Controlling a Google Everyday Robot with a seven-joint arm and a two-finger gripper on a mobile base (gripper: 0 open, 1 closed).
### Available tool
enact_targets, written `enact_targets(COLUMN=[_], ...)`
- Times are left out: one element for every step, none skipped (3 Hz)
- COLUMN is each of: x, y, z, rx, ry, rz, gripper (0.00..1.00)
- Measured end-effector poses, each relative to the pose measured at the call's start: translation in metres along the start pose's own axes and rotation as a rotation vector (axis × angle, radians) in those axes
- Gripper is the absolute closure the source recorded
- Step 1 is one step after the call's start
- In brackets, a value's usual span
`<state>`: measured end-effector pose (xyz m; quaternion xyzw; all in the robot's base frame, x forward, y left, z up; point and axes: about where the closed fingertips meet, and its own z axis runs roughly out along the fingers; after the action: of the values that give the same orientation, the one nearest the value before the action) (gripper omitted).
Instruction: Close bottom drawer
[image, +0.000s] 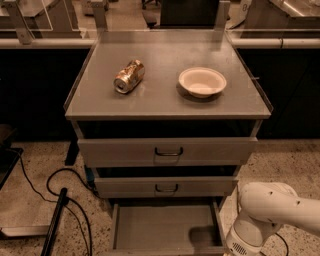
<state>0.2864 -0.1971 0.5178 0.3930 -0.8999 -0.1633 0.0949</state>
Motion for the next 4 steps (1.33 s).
enact_targets(x=[0.000,0.000,-0.004,-0.010], y=[0.000,-0.008,-0.035,-0.055], z=[0.000,0.023,0.074,0.110], rx=[0.000,-0.032,-0.089,-0.132], ry=[0.000,0.008,-0.012,-0.039], rz=[0.000,0.023,0.118,0.183], gripper=[1.00,1.00,1.00,1.00])
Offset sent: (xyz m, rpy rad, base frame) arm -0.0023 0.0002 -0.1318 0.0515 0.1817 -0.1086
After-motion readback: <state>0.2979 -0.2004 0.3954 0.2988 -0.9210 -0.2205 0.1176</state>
